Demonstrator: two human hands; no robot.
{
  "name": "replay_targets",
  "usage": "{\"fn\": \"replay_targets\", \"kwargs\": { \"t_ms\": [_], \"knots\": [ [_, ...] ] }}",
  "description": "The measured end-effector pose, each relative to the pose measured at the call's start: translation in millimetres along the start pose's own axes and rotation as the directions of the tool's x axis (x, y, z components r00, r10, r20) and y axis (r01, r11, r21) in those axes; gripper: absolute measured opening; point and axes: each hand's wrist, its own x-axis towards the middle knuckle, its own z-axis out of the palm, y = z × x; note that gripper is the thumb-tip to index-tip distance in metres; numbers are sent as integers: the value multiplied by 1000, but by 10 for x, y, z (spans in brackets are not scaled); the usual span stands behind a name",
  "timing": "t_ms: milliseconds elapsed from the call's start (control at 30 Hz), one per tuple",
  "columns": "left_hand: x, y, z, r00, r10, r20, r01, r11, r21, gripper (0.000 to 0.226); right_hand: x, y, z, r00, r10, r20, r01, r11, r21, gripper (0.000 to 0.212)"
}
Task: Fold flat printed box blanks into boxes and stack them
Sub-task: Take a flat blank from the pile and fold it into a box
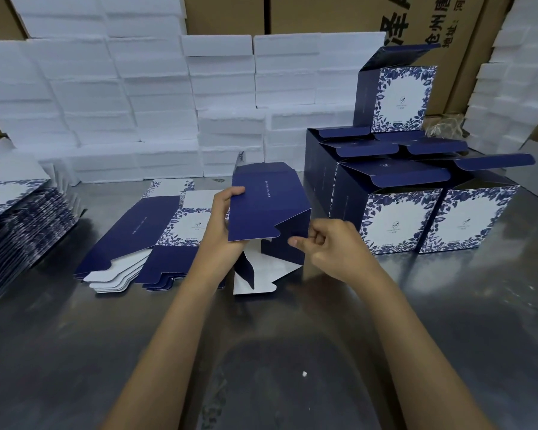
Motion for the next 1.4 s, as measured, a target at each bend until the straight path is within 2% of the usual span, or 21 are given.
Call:
{"fn": "replay_targets", "kwargs": {
  "t_ms": [67,133,167,233,267,400,533,667,733,833,900,967,1100,1200,1300,1400],
  "knots": [
    [2,12,7,1000,-4,0,4,1000,-12,61,-2,-14,-36,999,13,-31,-11,998,64,39],
    [6,17,5,1000,-5,-3,5,1000,-18,62,6,-69,-88,994,15,-107,13,967,256,20],
    [7,18,2,1000,-4,-2,4,1000,-19,63,4,-120,-113,990,23,-140,33,924,380,18],
    [20,11,-8,1000,-6,22,6,1000,-10,64,-10,-206,-126,991,18,-135,62,822,566,31],
    [30,6,-19,999,-9,47,9,1000,-5,67,-27,-246,-110,995,-12,-100,70,800,596,36],
    [74,0,-147,974,-78,213,73,997,34,95,-110,-324,-30,995,-93,43,56,846,529,45],
    [82,-13,-297,910,-159,383,129,986,104,122,-113,-295,-58,994,-98,39,65,857,511,44],
    [90,-15,-332,897,-185,402,145,981,128,127,-99,-287,-6,993,-119,-12,110,874,474,41],
    [83,13,-304,915,-163,368,138,986,94,117,-86,-279,19,990,-125,-57,138,876,462,40],
    [84,44,-216,986,-40,162,31,998,60,74,-83,-270,45,987,-135,-82,157,872,463,38],
    [81,61,-142,996,74,45,-75,997,33,46,-83,-272,61,987,-137,-80,159,860,485,35],
    [76,37,-72,992,128,7,-128,992,-11,30,-74,-266,63,987,-136,-86,161,845,510,34],
    [76,-1,16,995,77,-66,-81,995,-59,23,-61,-278,83,984,-99,-146,162,832,531,28],
    [55,12,97,989,94,-116,-105,990,-89,23,-49,-287,124,977,-55,-205,161,824,544,21],
    [29,19,152,987,109,-120,-123,985,-117,18,-46,-309,129,972,-40,-231,162,829,536,18],
    [38,25,104,994,67,-87,-78,987,-141,21,-47,-292,86,981,-34,-193,139,818,558,19]
  ]
}}
